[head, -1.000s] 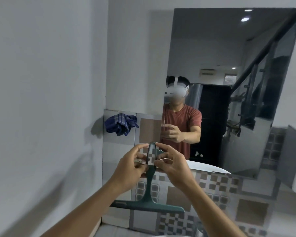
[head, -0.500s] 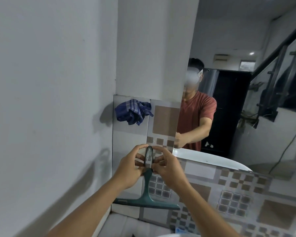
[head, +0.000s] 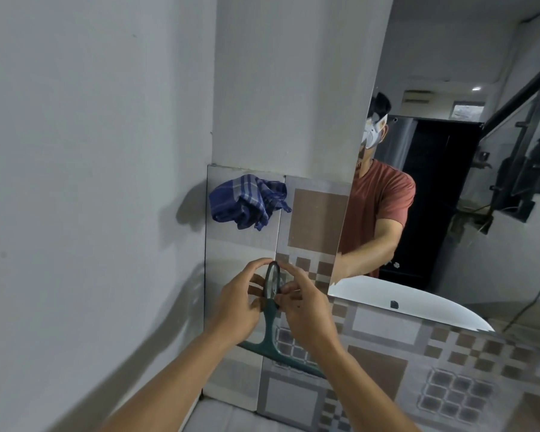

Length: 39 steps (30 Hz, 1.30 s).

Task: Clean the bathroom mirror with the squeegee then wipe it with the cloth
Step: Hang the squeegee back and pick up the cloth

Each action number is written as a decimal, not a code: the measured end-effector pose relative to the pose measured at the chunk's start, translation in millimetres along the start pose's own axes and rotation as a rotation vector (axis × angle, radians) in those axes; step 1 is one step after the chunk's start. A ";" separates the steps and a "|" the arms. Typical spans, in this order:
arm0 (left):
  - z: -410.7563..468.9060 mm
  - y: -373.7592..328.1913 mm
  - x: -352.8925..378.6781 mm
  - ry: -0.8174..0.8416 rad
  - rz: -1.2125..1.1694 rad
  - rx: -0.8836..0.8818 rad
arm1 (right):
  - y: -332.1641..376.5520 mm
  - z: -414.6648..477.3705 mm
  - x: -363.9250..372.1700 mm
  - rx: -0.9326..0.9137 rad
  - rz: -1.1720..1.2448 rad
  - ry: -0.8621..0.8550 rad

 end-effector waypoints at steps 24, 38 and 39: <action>-20.7 32.7 15.2 -0.034 0.125 0.002 | -19.9 -19.0 -3.8 -0.023 -0.219 0.043; -0.5 -157.0 -85.0 -0.515 0.538 0.641 | 144.1 12.4 -83.9 -0.377 -0.371 -0.291; 10.1 -161.4 -91.9 -0.533 0.536 0.568 | 151.8 19.8 -86.4 -0.381 -0.384 -0.273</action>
Point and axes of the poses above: each hand's wrist, its own z-axis towards the middle knuckle, its own x-axis out of the palm, y = z × x, the point moved 5 cm from there along z, towards the middle knuckle, and after that the axes turned 8 degrees about -z, right-handed, at the moved point
